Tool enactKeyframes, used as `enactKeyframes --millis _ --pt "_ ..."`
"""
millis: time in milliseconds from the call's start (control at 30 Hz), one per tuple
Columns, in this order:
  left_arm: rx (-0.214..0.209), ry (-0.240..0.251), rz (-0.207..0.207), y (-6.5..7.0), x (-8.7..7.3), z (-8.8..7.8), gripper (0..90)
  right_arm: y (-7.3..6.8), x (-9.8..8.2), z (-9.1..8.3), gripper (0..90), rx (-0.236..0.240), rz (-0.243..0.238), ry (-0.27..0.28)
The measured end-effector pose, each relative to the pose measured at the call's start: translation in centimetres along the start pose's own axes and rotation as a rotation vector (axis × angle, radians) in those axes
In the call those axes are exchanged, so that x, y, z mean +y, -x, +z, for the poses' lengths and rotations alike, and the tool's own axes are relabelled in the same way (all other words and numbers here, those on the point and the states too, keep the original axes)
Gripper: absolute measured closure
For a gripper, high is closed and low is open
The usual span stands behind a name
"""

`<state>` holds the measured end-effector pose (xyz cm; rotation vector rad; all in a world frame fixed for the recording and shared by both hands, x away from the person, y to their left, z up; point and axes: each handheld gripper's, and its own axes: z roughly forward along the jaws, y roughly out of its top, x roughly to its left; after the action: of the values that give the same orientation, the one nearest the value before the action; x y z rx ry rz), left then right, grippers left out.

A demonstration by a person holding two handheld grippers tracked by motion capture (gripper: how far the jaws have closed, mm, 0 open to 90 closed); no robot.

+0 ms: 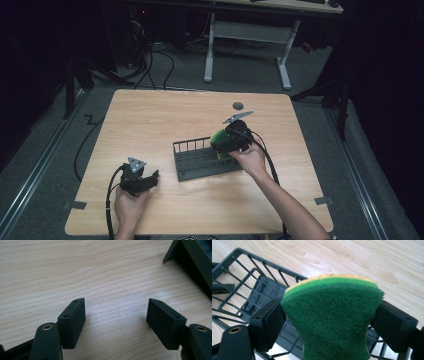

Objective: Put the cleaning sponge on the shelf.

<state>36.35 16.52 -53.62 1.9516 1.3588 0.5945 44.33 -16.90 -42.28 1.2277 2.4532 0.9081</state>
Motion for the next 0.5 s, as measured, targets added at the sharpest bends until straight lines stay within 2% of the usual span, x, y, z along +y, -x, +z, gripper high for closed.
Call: enactKeyframes --millis 133,500 --pt "0.000 0.000 0.000 0.00 0.00 0.00 31.9 0.03 -0.21 0.21 14.1 0.009 0.004 -0.012" --pt "0.000 0.000 0.000 0.00 0.00 0.00 31.9 0.30 -0.35 -0.36 13.5 0.022 -0.001 0.024"
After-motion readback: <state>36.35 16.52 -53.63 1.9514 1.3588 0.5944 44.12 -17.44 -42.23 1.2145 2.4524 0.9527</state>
